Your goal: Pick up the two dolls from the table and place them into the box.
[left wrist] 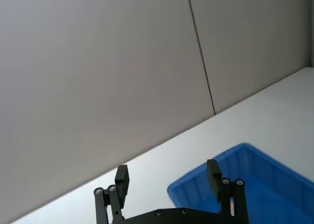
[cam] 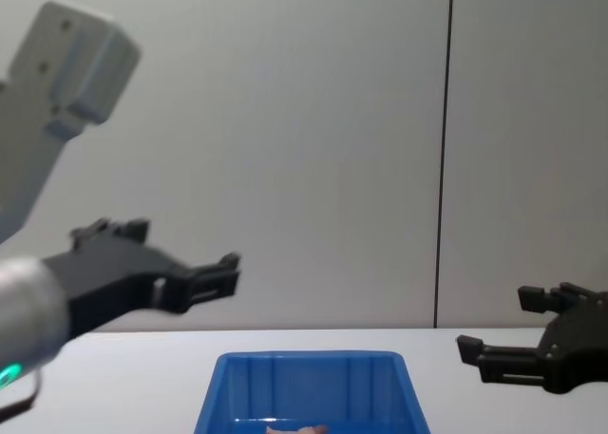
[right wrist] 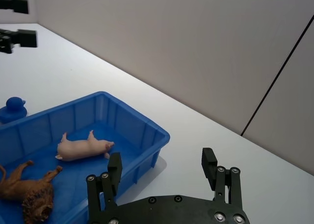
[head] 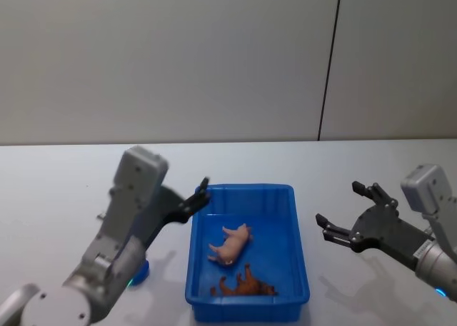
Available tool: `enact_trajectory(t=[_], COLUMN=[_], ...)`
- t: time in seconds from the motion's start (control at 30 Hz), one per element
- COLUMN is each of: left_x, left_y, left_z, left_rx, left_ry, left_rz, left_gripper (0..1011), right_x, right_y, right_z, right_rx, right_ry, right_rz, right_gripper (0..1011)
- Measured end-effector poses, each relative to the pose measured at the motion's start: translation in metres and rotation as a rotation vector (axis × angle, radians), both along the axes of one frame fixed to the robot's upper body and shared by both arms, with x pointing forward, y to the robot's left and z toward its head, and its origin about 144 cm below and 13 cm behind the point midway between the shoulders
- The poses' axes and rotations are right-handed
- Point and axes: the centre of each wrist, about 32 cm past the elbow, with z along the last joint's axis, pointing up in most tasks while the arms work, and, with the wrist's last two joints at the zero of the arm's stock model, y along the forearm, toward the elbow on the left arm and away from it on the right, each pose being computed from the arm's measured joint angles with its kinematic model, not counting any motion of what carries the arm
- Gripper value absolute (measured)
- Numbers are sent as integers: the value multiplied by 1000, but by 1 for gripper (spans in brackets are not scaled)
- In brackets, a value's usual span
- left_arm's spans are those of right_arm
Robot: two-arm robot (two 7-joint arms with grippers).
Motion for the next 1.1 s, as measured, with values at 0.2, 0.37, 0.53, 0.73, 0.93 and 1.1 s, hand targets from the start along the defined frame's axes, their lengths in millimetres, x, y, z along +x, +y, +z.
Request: enact_trajectory(t=[0.2,0.37,0.53,0.73,0.93,1.1], left_x=[-20,-32,-39,-40,-37,-33], left_y=[14,24,33,43,52,61], left_z=[-12,-24,-35,-49,-62,-76], left_rx=[-10,-29,-46,-63,-69,-76], left_ry=[42,71,95,122,153,188], left_rz=[48,76,88,86,74,55], left_gripper=[1001,1001,1001,1001,1001,1001], right_x=[-1,-1,-1,-1,-2,-2], right_y=[-2,-2,-3,-3,-3,-4], right_z=[0,0,0,0,0,0], right_rx=[0,1,1,1,2,2], right_ry=[1,2,2,2,2,2], right_rz=[-3,-5,-5,-7,-7,-7], right_gripper=[1001,1001,1001,1001,1001,1001])
